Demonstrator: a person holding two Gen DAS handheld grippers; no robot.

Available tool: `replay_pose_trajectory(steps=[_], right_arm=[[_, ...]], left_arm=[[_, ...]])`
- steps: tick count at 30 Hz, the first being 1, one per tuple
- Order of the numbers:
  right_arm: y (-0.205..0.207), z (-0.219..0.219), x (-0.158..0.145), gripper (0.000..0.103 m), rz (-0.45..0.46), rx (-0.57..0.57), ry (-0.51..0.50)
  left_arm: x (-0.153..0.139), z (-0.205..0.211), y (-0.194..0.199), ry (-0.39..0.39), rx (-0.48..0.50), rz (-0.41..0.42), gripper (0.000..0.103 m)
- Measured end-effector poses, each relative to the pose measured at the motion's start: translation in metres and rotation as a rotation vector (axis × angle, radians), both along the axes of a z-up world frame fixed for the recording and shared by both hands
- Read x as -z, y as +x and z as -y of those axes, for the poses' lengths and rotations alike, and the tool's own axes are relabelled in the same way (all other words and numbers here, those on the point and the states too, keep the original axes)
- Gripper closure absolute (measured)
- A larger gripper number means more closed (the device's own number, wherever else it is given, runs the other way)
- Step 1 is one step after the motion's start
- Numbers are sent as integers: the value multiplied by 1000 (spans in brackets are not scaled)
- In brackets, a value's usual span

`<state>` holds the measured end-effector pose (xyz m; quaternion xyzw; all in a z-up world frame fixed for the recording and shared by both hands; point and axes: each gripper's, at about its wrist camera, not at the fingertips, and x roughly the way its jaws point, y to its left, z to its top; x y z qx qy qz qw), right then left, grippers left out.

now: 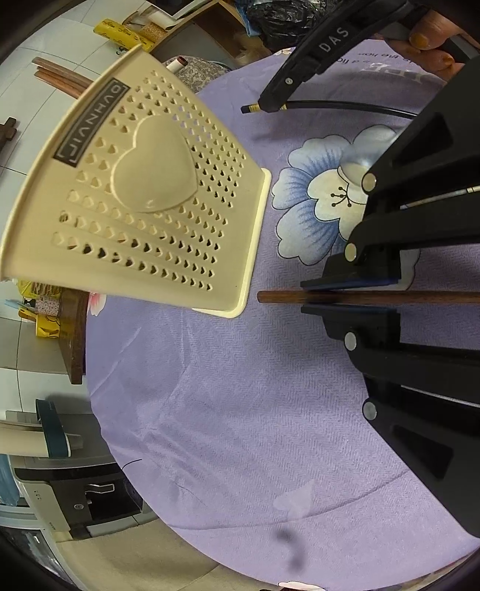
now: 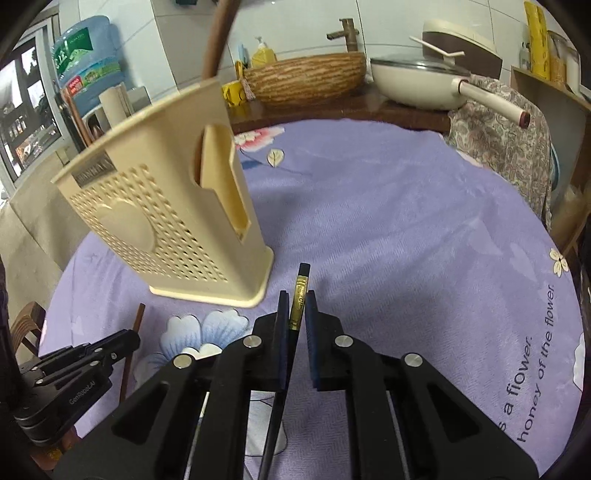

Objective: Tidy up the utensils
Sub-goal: 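Lift the chopstick with left gripper while right gripper lifts the pen toward the holder, then lower chopstick and pen into the holder and open both grippers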

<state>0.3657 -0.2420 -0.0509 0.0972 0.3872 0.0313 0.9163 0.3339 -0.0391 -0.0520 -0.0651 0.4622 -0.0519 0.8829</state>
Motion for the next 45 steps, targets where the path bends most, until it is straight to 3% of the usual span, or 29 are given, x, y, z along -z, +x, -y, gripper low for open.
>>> replay_pose_trajectory(steps=[13,26,36,45], right_arm=[[-12,7,-46,95,136,-9,15],[-61,1,-121,95,297,-106,-18],[-77,4,-150,96,335,-144,-23],[-82,6,-159,96,347,-164,-22]], left_arm=[[-32,-6,-12,-32,-3,81,96],[-105,-13,-51,-71,21,254,96],[-145,-21,-66,-83,35,330,96],[-158,-25,-72,-74,32,362,96]])
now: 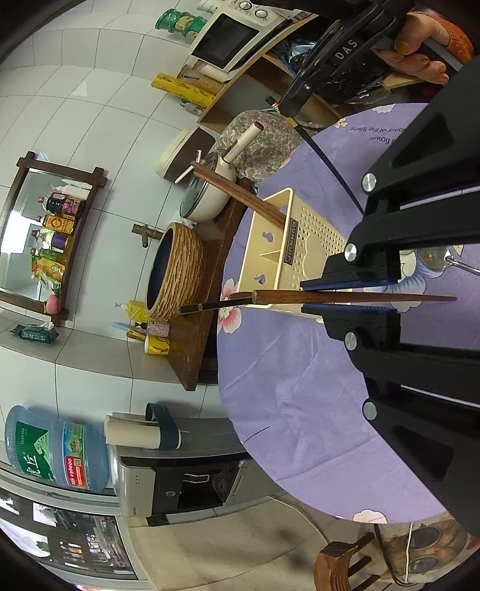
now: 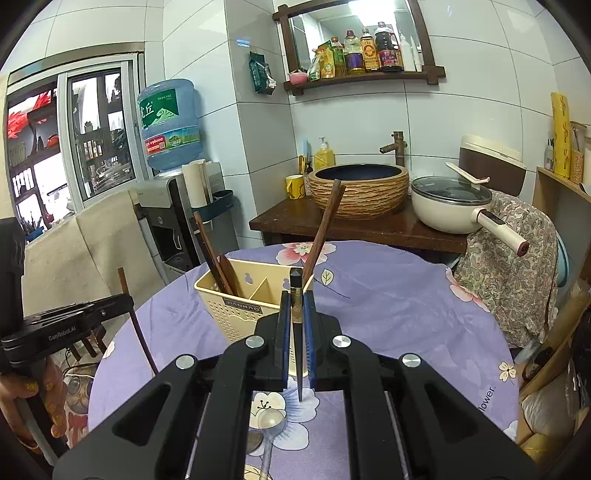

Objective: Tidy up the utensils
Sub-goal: 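Lower chopstick and pen into the holder and open both grippers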

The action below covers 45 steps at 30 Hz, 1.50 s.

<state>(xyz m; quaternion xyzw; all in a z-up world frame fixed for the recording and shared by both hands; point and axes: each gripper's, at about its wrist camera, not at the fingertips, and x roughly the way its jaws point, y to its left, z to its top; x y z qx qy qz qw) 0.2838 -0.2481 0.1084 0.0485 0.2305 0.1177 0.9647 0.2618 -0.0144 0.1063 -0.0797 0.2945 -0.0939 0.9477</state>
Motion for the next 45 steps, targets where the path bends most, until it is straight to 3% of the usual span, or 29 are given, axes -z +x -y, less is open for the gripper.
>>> replay_pose_trajectory(steps=[10,16,24,29,32,36,45], right_arm=[[1,-3,-7,96,-4,-23,-13],[4,-4,-28,96,-9,-55,10],[9,-11,-108,96,53,-110,32],[21,-24,-161,96,133,-72,-2],[33,-30,-175,96,164,-42,-7],[49,-37,-167,96,182,-8,-23],[85,-38,-87,95,70,15,-27]], left_arm=[[-14,0,2,7,6,19,96],[-39,4,4,13,31,46,96],[-113,9,21,18,51,109,96],[-157,18,38,40,18,164,96],[-169,25,53,38,-3,180,96],[-157,33,74,42,-32,166,96],[-83,40,97,48,-21,42,96]])
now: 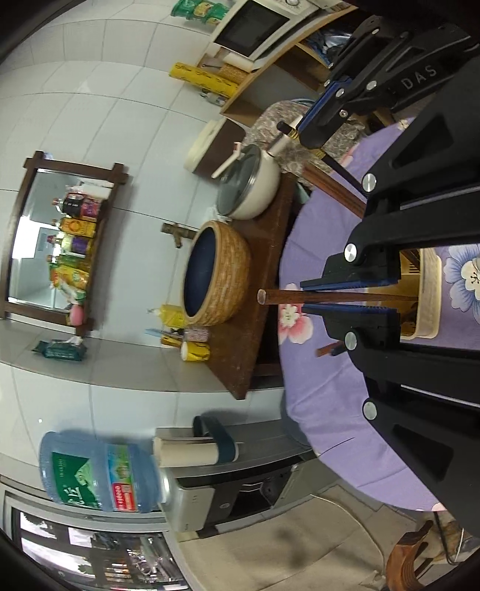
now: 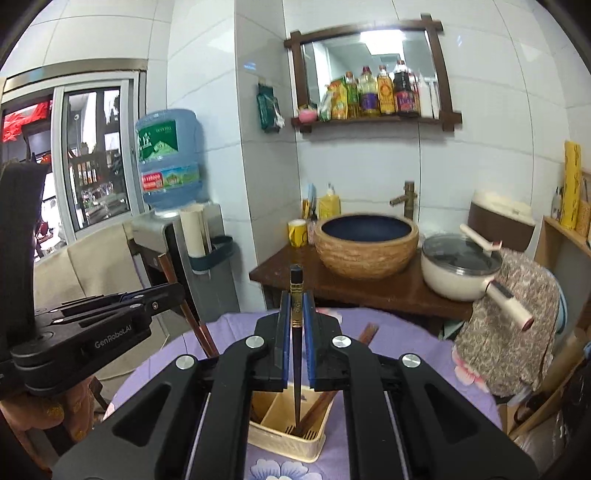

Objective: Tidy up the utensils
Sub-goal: 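Lower chopstick and pen into the holder and open both grippers, then move both open grippers down toward the metal spoon on the cloth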

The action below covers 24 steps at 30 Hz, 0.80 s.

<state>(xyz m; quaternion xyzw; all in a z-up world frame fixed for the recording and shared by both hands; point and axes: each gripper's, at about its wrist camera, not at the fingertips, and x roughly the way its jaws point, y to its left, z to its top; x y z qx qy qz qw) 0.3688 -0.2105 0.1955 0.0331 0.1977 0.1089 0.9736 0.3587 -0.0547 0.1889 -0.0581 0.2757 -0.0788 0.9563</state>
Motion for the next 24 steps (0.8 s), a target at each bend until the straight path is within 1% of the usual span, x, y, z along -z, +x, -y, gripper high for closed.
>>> replay_pose_trajectory(steps=[5,9,14,16,17,18,19,20,21,22,23,24], right_arm=[[12,3,36,95,-66,2,10],[16,7,55,95,-98,5,23],[17,11,65,95,-101,11,28],[15,13,68,95,-91,16,40],[14,14,69,95,-87,19,42],[13,14,68,95,-85,18,40],[10,14,68,95,-77,15,34],[7,13,67,95,-70,12,26],[2,13,66,94,-56,11,15],[-3,12,65,87,-39,11,5],[-11,11,64,73,-14,10,-7],[-18,11,63,65,6,10,-13]], left_arm=[[35,-1,8,-2,7,-63,96],[54,-2,12,-9,8,-96,96],[59,-1,8,-5,19,-82,96],[59,-1,6,-20,32,-85,93],[58,-2,3,-21,39,-81,84],[57,-2,-1,-20,41,-70,71],[56,-3,-4,-19,40,-58,64],[54,-5,-12,-21,36,-34,52],[52,-7,-18,-23,37,-17,45],[51,-8,-24,-26,41,-3,43],[51,-10,-31,-29,47,8,38],[52,-12,-40,-34,57,17,33]])
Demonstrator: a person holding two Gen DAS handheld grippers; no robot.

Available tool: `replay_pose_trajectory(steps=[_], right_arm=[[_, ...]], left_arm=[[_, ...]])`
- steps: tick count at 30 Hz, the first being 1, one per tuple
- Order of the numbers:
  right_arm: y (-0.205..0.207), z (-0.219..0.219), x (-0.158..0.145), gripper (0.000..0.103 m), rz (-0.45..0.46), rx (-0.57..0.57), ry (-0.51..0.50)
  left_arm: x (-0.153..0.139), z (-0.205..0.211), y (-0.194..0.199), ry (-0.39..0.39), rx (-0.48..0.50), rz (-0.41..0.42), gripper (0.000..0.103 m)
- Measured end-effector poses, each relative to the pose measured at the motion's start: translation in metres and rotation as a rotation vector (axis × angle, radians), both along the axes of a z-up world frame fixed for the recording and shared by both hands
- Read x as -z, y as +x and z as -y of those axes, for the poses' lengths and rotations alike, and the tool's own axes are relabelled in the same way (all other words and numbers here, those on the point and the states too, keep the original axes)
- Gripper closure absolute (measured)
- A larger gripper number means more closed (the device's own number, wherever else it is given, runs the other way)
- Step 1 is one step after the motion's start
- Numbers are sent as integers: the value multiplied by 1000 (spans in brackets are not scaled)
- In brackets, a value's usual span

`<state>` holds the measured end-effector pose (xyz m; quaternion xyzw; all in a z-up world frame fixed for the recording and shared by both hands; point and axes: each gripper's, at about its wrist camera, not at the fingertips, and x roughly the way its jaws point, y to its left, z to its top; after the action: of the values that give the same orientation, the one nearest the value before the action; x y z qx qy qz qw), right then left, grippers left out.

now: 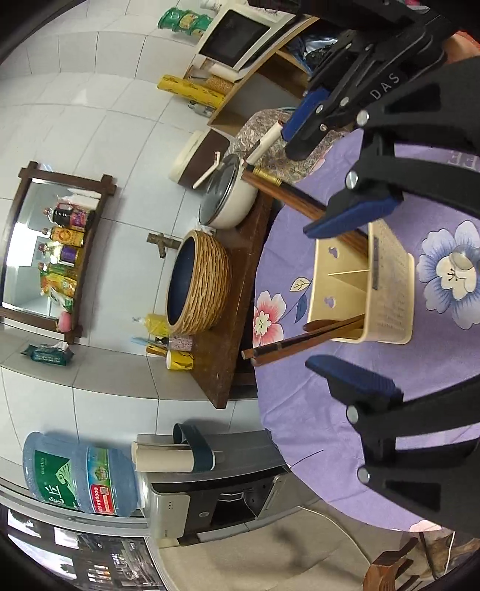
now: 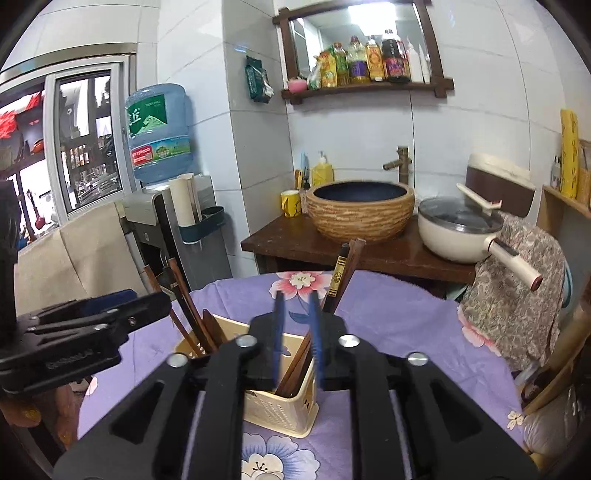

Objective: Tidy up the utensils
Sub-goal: 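Move both open grippers down toward the metal spoon on the cloth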

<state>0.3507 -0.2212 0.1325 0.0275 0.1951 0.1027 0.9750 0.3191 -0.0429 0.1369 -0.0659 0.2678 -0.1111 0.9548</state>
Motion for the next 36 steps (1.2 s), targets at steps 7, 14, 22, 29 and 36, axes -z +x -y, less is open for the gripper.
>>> replay_pose_trajectory(steps=[7,14,22,29,36], right_arm=[[-37,4,16,50,0,-31,8],[-64,-2,54,43,-79,-66,-43],[-80,-4,109,37,-202,-46,-66],[-88,1,135,37,-277,9,-76],[-97,12,147,37,-304,37,-64]], left_arm=[[24,-15,-37,14,-6,-2,20],[74,-23,-51,4,18,-115,19],[119,-16,-66,33,67,-215,19],[147,-5,-82,64,132,-250,20],[166,14,-92,103,196,-291,29]])
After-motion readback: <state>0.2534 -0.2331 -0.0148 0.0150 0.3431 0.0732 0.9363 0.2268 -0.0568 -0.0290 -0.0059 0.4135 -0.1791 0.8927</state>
